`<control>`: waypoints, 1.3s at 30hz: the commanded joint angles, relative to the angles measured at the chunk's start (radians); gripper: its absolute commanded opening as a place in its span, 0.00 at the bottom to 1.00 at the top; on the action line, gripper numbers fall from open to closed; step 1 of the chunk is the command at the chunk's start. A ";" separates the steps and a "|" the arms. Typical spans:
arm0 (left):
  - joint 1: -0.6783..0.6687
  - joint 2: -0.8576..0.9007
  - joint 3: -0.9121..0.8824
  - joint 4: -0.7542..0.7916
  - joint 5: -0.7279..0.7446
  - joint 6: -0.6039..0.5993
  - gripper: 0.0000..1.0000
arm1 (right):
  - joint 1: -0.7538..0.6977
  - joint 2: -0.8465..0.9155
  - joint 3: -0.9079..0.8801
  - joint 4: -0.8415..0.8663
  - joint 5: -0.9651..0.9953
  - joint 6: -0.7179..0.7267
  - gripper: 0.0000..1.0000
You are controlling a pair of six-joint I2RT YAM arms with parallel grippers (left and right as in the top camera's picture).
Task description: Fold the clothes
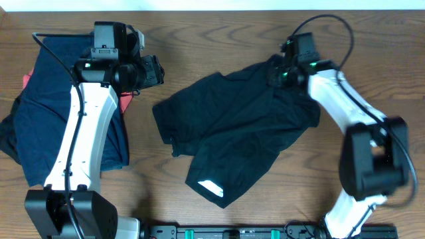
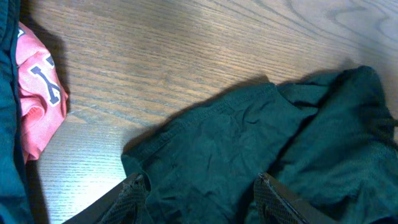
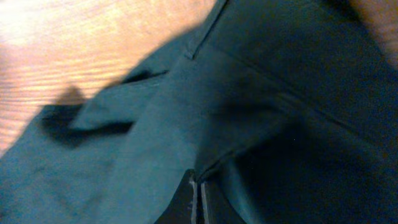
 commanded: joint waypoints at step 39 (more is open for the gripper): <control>-0.002 0.006 -0.006 0.004 -0.012 0.014 0.59 | -0.274 -0.529 -0.172 -0.966 0.175 -0.157 0.27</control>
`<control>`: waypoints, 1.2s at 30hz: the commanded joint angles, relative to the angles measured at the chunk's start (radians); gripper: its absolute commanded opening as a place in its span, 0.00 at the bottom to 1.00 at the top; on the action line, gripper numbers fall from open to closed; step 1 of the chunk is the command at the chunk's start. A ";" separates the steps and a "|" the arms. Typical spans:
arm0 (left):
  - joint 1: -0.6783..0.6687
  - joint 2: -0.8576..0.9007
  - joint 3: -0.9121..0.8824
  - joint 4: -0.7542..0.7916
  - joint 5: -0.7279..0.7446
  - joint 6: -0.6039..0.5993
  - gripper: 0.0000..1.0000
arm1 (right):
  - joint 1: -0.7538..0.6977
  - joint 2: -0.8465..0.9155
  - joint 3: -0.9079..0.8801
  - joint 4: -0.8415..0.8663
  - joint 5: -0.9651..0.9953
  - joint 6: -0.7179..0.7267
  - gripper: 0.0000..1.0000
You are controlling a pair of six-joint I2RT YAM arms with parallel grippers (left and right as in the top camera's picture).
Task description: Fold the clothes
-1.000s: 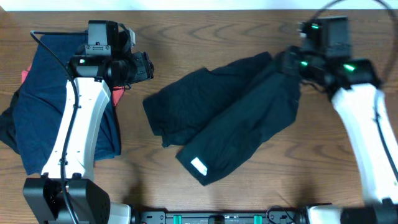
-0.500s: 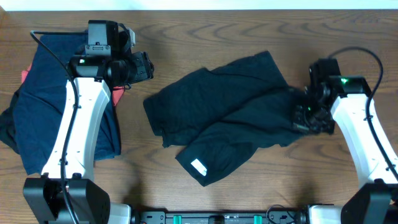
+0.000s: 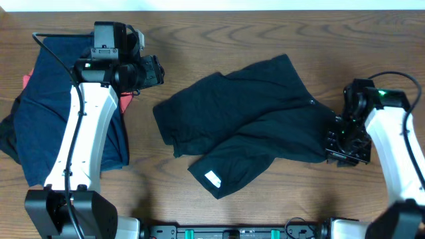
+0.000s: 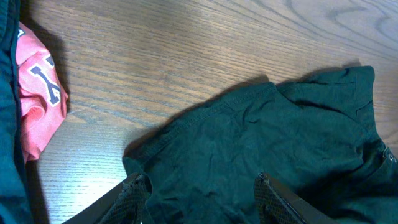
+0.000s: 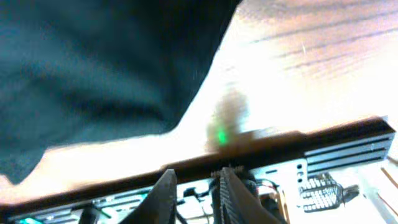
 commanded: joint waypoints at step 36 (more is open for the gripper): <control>-0.499 0.720 0.578 0.334 0.098 0.396 0.89 | -0.059 -0.264 0.079 0.180 -0.008 0.027 0.92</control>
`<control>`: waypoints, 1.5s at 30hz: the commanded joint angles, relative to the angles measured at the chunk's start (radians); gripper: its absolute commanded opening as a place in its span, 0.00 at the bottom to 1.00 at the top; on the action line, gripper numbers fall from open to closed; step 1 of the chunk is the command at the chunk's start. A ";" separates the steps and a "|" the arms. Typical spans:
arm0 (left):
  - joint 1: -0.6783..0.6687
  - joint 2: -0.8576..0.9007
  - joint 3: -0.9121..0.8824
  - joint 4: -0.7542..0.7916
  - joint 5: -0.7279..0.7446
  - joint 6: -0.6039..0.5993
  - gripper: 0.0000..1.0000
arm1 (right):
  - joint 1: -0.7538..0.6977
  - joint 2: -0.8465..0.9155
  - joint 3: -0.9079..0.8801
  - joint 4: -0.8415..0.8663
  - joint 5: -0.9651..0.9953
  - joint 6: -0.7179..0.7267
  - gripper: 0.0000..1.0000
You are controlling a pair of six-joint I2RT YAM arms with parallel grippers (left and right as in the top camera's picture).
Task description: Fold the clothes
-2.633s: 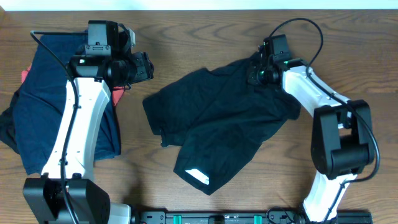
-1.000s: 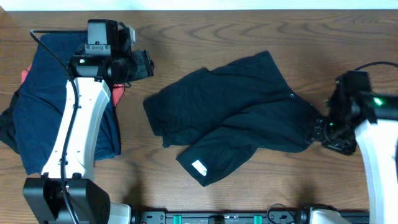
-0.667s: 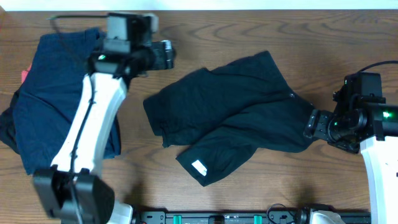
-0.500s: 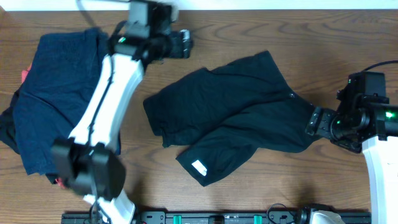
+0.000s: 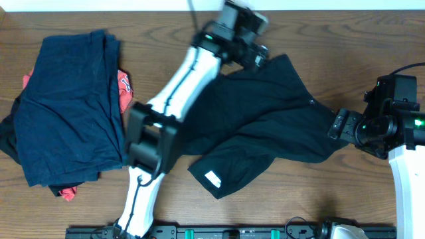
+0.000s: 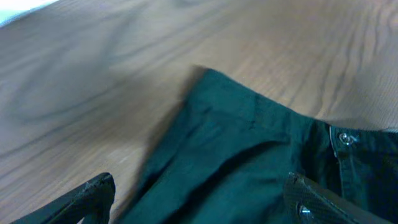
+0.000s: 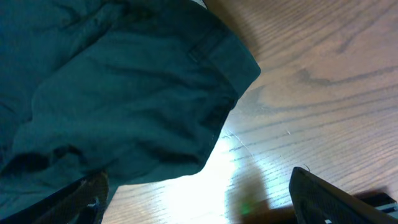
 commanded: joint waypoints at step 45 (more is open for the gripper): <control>-0.040 0.239 -0.053 -0.115 -0.308 0.134 0.06 | -0.009 -0.037 0.003 0.042 -0.057 -0.023 0.88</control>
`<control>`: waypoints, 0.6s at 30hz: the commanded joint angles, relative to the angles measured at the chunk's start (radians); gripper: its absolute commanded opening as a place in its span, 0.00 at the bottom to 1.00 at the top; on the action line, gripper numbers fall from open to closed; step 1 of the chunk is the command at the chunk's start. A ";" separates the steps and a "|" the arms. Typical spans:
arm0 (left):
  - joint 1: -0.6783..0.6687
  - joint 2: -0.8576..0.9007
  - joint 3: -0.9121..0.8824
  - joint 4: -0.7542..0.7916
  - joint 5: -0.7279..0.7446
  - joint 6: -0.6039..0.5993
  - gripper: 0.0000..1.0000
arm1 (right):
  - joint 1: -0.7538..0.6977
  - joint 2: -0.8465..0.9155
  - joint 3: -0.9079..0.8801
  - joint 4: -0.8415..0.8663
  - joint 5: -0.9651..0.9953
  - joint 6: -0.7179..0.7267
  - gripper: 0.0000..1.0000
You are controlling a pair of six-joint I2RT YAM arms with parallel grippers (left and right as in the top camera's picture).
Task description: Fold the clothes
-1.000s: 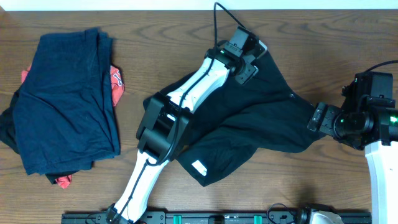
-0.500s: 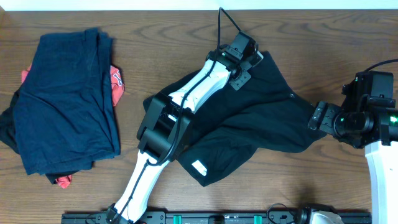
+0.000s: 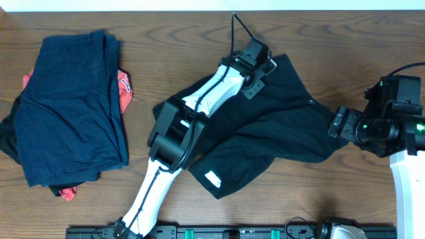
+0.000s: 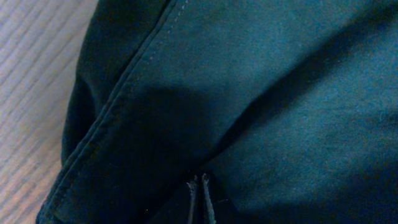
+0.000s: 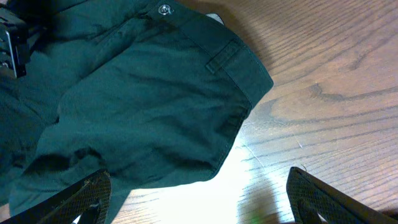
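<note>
Black shorts (image 3: 265,126) lie spread on the middle of the wooden table, a white label (image 3: 212,178) showing at their near end. My left gripper (image 3: 254,74) is down at their far upper edge. In the left wrist view its jaws (image 4: 199,183) are shut on the dark cloth (image 4: 280,93) beside a stitched hem. My right gripper (image 3: 340,123) hovers open just right of the waistband. In the right wrist view its fingers (image 5: 93,193) stand wide apart with only the shorts' waistband (image 5: 143,106) and button (image 5: 165,9) ahead.
A pile of clothes sits at the far left: a navy garment (image 3: 66,99) on top, red cloth (image 3: 126,83) showing at its edge. Bare wood (image 3: 372,40) lies right of the shorts. A black rail (image 3: 232,232) runs along the front edge.
My left gripper was open just above the shorts' far corner; now it is down on the cloth and shut on it. The right gripper stays open at the right, hardly moved.
At first my right gripper was shut on the shorts' far right part and the left hung open by the pile. Then the right stood further right with the waist drawn out. Later it was open and apart, the left over the far corner; now shut there.
</note>
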 commanded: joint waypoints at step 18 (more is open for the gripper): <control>0.440 0.082 0.024 -0.134 0.021 -0.426 0.07 | 0.012 0.002 -0.076 0.172 -0.021 -0.011 0.89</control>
